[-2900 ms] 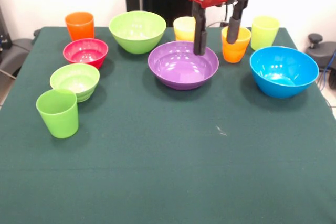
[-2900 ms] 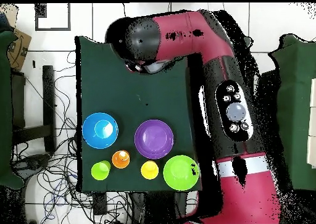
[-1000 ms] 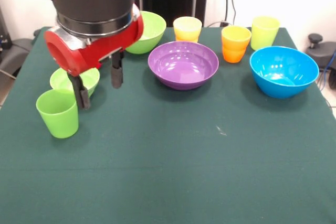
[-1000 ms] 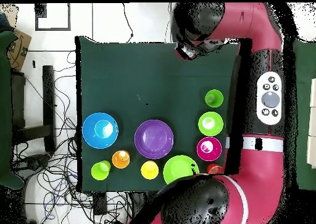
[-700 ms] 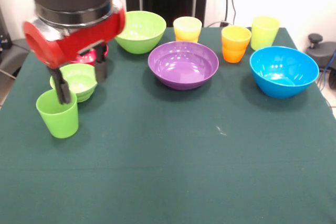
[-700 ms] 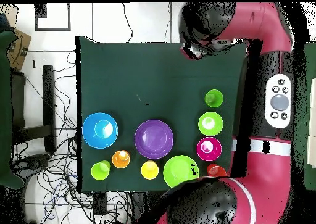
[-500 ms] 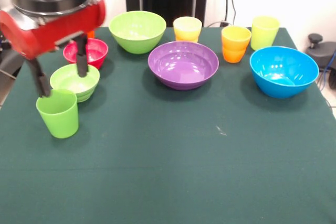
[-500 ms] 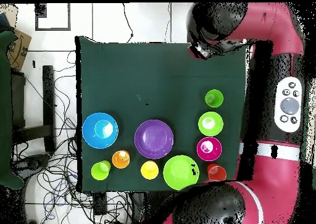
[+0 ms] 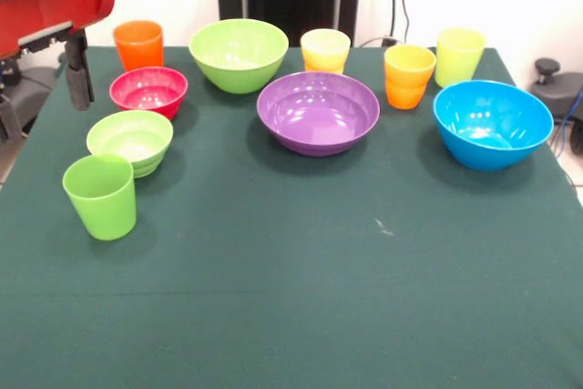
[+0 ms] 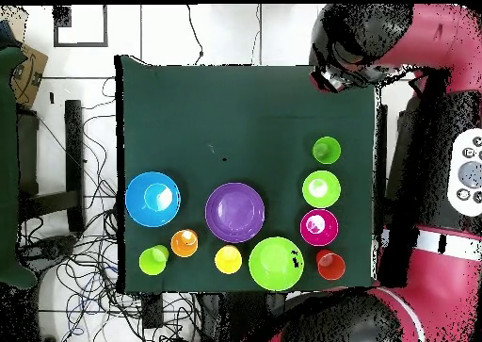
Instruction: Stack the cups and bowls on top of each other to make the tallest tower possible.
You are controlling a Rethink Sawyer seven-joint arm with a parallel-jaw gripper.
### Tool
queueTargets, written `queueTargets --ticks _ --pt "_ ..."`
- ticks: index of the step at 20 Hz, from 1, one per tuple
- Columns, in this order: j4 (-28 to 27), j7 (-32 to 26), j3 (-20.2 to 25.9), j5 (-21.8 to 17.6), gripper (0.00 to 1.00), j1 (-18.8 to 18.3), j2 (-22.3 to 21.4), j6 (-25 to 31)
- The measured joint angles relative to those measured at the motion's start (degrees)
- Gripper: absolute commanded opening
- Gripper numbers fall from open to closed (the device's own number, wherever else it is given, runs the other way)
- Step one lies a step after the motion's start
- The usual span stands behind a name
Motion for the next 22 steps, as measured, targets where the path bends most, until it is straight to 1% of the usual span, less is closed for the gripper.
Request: queueTargets --ticks 6,11,16,22 --pt "1.6 0.0 0.0 0.4 1.00 0.0 -0.2 0.0" --pt "4.3 0.0 0.0 1.0 1.00 0.0 -0.6 -0.5" --pt "7.5 0.0 0.0 1.7 1.00 0.1 -0.9 -2.9" --pt "9.0 0.0 0.0 1.7 1.00 0.5 -0.8 -4.2"
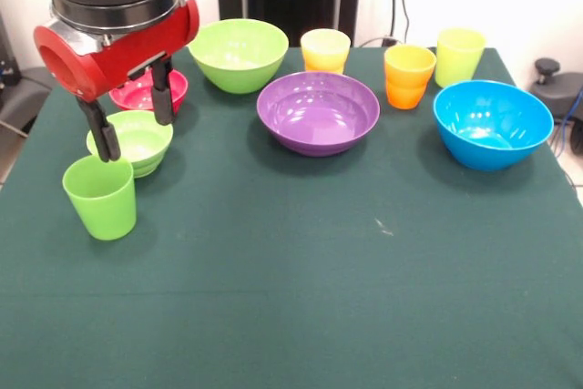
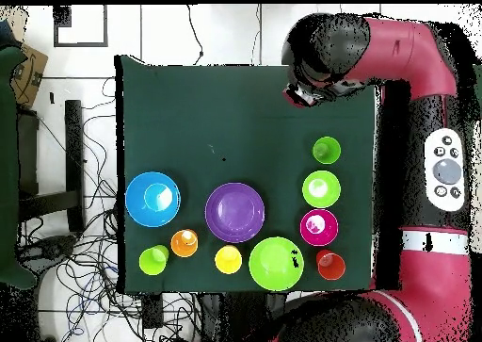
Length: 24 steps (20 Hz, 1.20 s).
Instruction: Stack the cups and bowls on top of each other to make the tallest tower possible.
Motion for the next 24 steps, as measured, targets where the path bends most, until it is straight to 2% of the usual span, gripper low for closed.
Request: queueTargets --ticks 13,24 --pt "0.0 0.0 0.0 -0.3 1.00 0.1 0.0 -0.1" --pt "1.0 0.0 -0.8 -0.5 1.00 -0.1 0.0 -3.1"
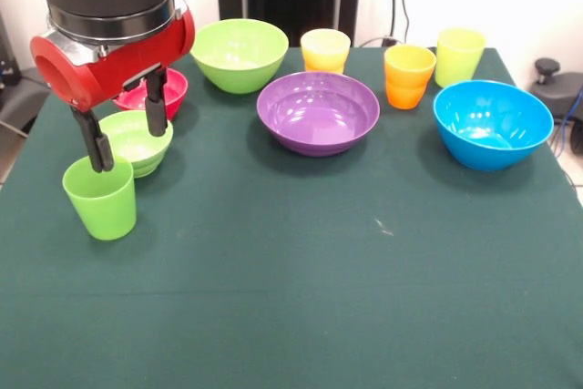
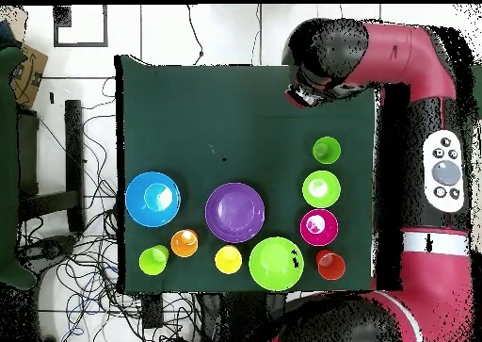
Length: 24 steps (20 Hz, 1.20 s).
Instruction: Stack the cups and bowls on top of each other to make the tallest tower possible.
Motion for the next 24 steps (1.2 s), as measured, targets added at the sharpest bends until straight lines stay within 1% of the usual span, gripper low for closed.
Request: queueTargets --ticks 6,11,19,24 --pt "0.7 0.0 -0.2 -0.2 1.00 -0.2 0.2 -1.1" --pt "0.7 0.0 -0.3 -1.4 1.00 -0.2 0.6 -1.1" --pt "-0.1 0.0 -0.3 -3.2 1.00 -0.1 2.3 -1.1" --pt "-0.1 0.0 -0.4 -3.6 1.00 -0.1 3.1 -1.1"
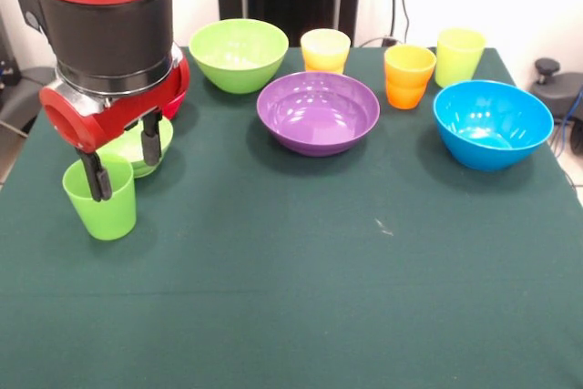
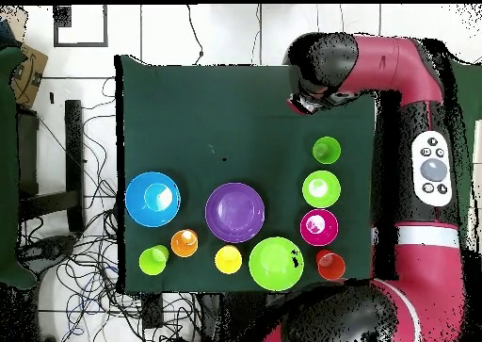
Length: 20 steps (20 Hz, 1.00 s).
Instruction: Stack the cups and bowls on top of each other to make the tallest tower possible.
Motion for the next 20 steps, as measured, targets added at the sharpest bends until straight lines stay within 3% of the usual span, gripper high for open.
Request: queueTargets --ticks 13,20 --pt "0.3 0.0 -0.5 -0.4 1.00 0.0 0.4 0.0" --pt "2.6 0.0 -0.6 -0.3 1.00 -0.2 -1.9 0.0"
